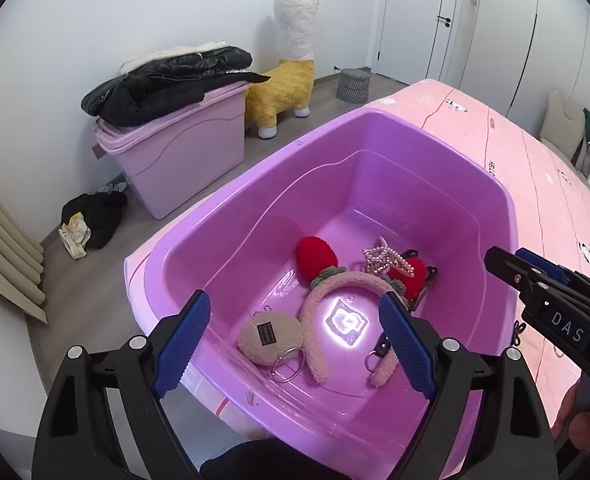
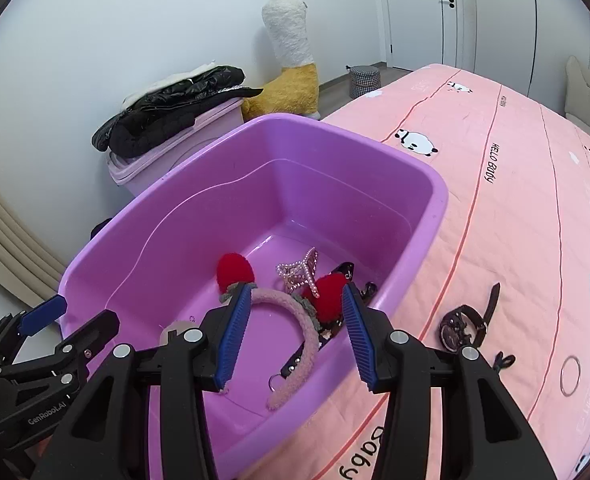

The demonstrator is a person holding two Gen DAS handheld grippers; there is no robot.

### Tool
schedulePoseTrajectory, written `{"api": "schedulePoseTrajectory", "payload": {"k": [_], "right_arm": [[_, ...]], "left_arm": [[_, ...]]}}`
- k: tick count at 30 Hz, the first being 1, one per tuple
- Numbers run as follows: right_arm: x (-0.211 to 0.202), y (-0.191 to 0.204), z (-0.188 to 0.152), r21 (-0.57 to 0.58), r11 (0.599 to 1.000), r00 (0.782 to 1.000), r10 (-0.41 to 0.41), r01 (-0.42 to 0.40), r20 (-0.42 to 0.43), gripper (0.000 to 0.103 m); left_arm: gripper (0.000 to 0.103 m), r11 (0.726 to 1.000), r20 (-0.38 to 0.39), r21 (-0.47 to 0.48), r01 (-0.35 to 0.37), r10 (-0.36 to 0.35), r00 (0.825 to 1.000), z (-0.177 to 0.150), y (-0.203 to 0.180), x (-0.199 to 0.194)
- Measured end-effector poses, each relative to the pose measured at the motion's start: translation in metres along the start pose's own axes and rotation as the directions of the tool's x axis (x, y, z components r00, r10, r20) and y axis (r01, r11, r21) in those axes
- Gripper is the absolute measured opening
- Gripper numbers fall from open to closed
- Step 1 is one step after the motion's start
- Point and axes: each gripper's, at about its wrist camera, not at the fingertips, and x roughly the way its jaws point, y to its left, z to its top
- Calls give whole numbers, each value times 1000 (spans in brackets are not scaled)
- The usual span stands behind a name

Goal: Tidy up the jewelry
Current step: 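Withdraw both tools from the tub back over the bed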

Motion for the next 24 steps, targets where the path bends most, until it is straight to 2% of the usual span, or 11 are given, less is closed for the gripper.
{"api": "schedulePoseTrajectory", "payload": {"k": [14,15,24], "right_arm": [[-58,-30,-42,79,997,999,-11,7,52,48],[-64,-34,-47,85,996,998,-17,12,59,50],[-105,-70,-86,160,985,994,-76,62,81,50]], "left_arm": [[85,997,55,73,32,-36,998,-13,-34,-44],[85,996,56,81,38,-42,998,-15,-38,-47],[85,981,42,159,112,-120,992,-36,-81,-64]]}}
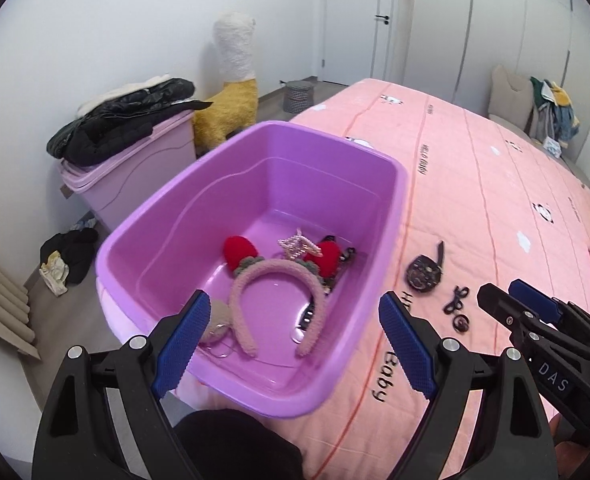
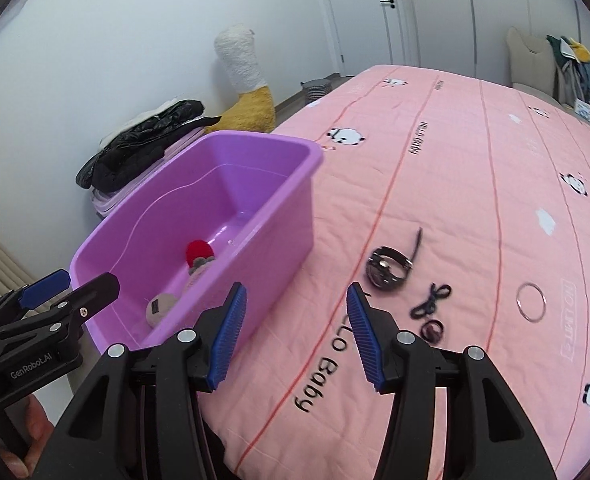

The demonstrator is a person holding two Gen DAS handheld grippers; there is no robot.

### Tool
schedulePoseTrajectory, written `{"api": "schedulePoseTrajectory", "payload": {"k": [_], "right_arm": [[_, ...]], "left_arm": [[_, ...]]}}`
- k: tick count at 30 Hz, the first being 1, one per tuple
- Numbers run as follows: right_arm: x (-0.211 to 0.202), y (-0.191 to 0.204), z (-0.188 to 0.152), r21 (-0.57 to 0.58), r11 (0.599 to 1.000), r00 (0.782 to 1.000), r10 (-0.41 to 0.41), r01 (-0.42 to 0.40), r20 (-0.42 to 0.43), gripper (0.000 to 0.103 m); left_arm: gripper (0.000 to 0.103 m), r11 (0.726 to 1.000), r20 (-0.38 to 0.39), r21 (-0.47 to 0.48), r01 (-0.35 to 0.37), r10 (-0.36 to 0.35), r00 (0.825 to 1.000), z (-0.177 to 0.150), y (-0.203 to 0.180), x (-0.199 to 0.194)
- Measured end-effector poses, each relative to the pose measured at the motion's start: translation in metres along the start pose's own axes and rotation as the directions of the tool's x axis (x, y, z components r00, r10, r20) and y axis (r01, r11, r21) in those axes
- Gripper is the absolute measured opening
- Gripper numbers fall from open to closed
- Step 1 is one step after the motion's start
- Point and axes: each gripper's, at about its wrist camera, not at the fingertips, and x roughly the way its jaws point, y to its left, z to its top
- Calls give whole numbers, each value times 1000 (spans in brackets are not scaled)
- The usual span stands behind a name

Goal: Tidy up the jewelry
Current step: 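Withdraw both tools from the tub back over the bed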

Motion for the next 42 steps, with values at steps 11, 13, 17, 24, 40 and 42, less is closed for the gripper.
{"api": "schedulePoseTrajectory", "payload": {"k": [11,13,17,24,40,42], "right_arm": [[-50,-86,-50,169,981,995,-102,97,21,50],[-58,-104,-61,216,972,995,-95,89,20,50],[-68,-131,-81,265,959,994,-106,97,21,50],[-64,-176,-118,324,938,992,-129,125,-10,54],[-7,-249,-135,369,907,979,-180,204,-98,57],[3,-257,-133,374,903,977,-184,212,-112,57]], "left_arm": [[85,987,-41,113,111,-107,993,-23,-76,-2],[85,984,-65,128,123,-115,991,-29,-90,1],[85,980,-75,152,129,-119,990,-39,-110,1],[85,970,-108,201,135,-115,987,-58,-145,18],[85,977,-204,186,102,-63,977,-64,-172,114],[85,978,-207,186,98,-59,977,-62,-176,127]]}}
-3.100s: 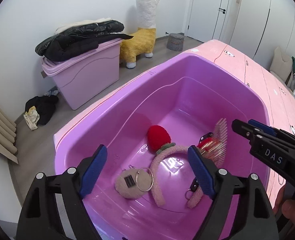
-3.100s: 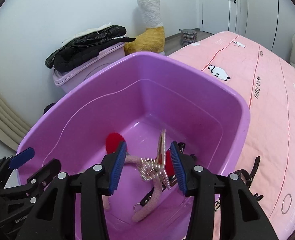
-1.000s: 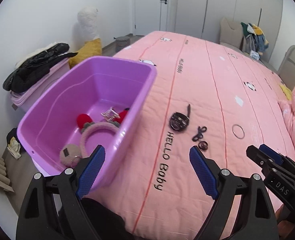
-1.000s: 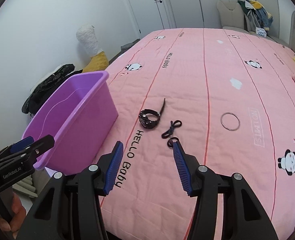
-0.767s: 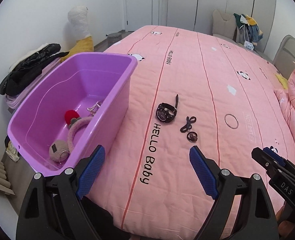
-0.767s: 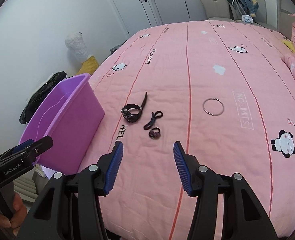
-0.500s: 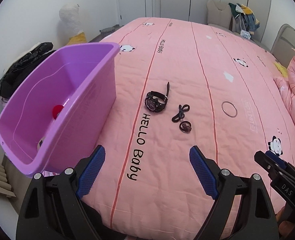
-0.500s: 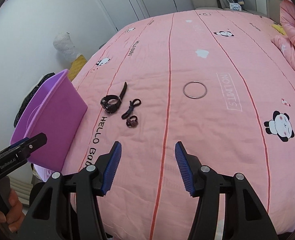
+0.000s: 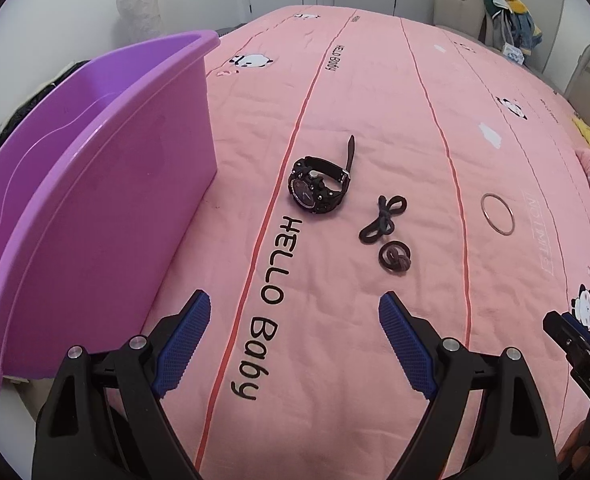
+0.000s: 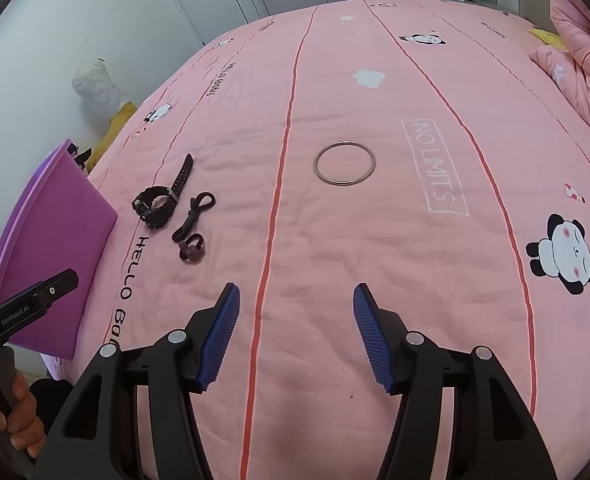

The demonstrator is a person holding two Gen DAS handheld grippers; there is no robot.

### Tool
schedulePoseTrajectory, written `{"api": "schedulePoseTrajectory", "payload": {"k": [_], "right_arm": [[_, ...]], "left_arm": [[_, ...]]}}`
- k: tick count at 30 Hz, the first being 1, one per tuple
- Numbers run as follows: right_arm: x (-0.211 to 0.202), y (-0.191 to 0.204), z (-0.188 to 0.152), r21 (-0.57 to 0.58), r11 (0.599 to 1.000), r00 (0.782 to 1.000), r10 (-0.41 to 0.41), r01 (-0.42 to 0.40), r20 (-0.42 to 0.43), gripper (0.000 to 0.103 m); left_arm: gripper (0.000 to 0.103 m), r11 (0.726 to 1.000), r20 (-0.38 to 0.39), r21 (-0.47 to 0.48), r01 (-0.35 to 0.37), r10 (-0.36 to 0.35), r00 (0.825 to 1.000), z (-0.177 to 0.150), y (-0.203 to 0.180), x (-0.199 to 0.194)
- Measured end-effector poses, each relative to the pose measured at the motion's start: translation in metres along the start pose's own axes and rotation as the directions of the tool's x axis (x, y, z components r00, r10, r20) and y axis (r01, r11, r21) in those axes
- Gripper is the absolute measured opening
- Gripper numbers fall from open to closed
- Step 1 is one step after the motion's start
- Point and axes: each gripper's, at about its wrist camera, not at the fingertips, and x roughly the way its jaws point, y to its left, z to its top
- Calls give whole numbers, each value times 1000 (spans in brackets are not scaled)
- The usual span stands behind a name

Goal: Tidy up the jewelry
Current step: 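Withdraw both tools from the tub back over the bed, then grasp the silver hoop ring with the right tool while the left tool grasps the black hair tie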

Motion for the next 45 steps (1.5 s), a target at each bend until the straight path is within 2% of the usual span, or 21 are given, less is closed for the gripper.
{"api": "schedulePoseTrajectory", "payload": {"k": [5,12,20,26,40,45], "right_arm": [[27,-8,13,9,1000,1000,-15,15,-21,57],[60,-14,32,14,1000,999,-23,23,-31,57],[93,-20,61,13,999,999,-41,41,-27,57],[113,-29,77,11,998,998,-59,59,-28,57],[135,-31,90,-54,993,994,-109,109,-9,61],[146,-31,99,-69,990,992,-128,127,-16,67]], "left_arm": [[85,1000,-9,20,-6,6,1000,12,-6,31],[85,999,-43,30,38,-37,998,19,-22,70],[85,997,-25,54,61,-59,998,32,-52,103],[85,996,-40,61,60,-57,998,33,-61,121],[85,998,-61,55,36,-32,998,40,-77,149],[85,998,-49,53,24,-21,999,43,-82,154]]}}
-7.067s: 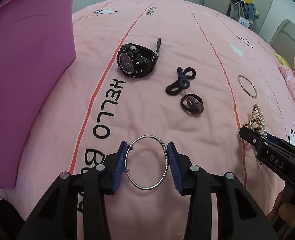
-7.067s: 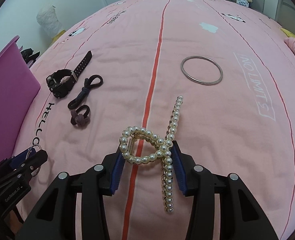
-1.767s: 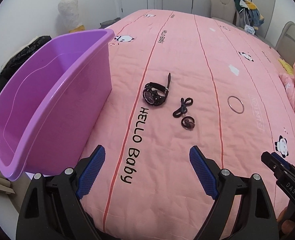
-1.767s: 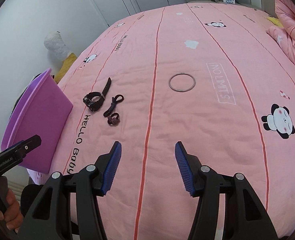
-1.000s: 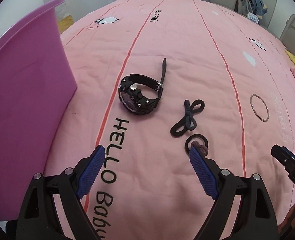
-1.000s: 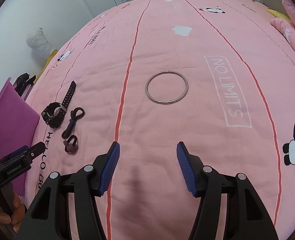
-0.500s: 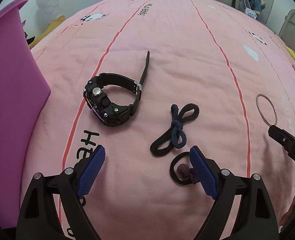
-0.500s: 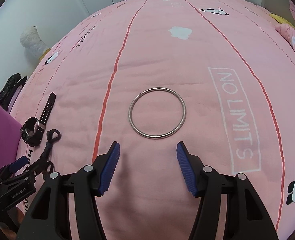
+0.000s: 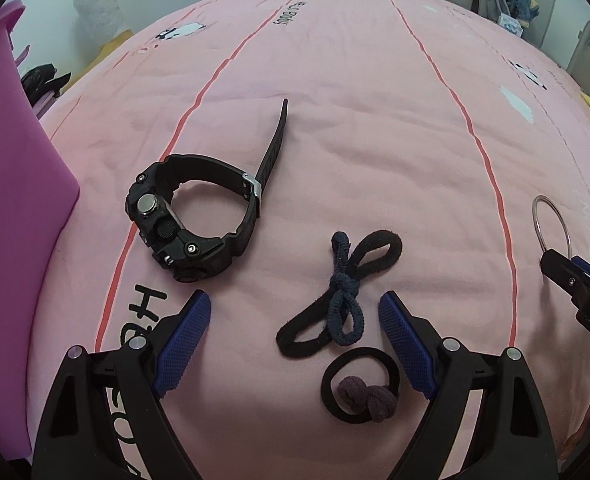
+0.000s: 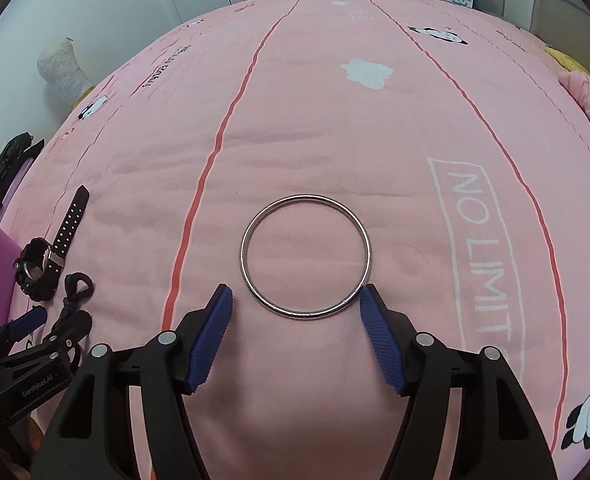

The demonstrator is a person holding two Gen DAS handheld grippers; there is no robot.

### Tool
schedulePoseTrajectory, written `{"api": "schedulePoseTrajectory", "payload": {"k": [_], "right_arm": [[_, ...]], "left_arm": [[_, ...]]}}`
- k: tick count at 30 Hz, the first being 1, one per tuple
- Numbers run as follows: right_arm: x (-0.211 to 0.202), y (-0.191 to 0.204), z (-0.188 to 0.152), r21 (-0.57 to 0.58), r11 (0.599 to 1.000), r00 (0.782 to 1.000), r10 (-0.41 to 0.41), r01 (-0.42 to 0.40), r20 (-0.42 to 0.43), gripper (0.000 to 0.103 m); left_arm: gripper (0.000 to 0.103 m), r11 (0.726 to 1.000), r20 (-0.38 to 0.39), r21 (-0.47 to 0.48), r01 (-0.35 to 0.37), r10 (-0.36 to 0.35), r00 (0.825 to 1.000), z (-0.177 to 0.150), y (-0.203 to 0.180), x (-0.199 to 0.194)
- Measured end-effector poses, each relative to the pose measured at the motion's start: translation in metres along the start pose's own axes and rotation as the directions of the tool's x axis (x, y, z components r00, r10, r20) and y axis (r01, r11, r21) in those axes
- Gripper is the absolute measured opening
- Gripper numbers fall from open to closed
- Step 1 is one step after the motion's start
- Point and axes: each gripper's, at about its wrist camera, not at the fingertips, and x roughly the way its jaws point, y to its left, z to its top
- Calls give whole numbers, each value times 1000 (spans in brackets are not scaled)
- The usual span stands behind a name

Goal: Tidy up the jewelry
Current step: 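Grasp the silver hoop ring with the right tool while the left tool grasps the black hair tie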

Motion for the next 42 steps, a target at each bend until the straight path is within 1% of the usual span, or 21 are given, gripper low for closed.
{"api": "schedulePoseTrajectory", "payload": {"k": [4,9,13,14,16,18,19,20,21,22,23,24,30,31,34,37,42], "right_arm": [[9,8,7,-41,999,1000,-31,31,-3,72],[20,9,16,-55,997,999,-50,50,4,77],[24,10,17,-62,996,998,-57,58,25,77],[24,11,16,-67,996,998,-60,62,30,77],[22,12,15,-71,996,998,-59,61,36,76],[21,11,15,-65,996,998,-56,59,43,71],[19,10,14,-63,996,998,-53,56,45,71],[19,10,14,-64,996,998,-53,55,45,71],[18,10,14,-66,996,998,-52,55,47,71],[18,10,14,-67,996,998,-50,54,49,71],[17,10,13,-66,997,998,-47,51,52,71],[16,10,13,-65,997,998,-44,48,53,70],[6,7,5,-47,999,998,-17,20,59,70],[3,7,3,-44,999,998,-12,15,60,70],[-7,7,-6,-36,999,998,2,0,58,70],[-19,9,-18,-35,999,999,4,-3,50,70],[-48,12,-43,-21,1000,999,5,-4,45,70]], "left_arm": [[88,1000,-3,-12,4,-4,1000,2,-1,5],[91,1000,-2,-25,3,-3,1000,7,-2,10],[92,999,43,-43,-3,5,999,0,-3,10],[90,999,51,-47,2,1,999,-1,-2,9],[84,998,56,-60,14,-11,998,-1,1,7],[68,998,61,-60,19,-15,998,-1,0,4],[62,998,65,-58,21,-17,998,-1,0,2],[50,998,70,-56,21,-17,997,-1,-1,-1],[35,998,72,-55,21,-17,997,-2,-1,-3],[28,998,75,-59,21,-17,997,-3,0,-4],[16,998,76,-64,27,-22,997,-4,1,-6],[13,997,76,-67,30,-25,997,-4,2,-7],[13,995,72,-67,70,-65,995,-10,9,-20],[13,996,74,-58,66,-62,995,-13,9,-24],[13,1000,71,-12,13,-12,997,-19,8,-33],[13,1000,57,6,15,-15,998,-26,9,-43],[13,999,69,23,34,-35,997,-36,17,-68]]}}
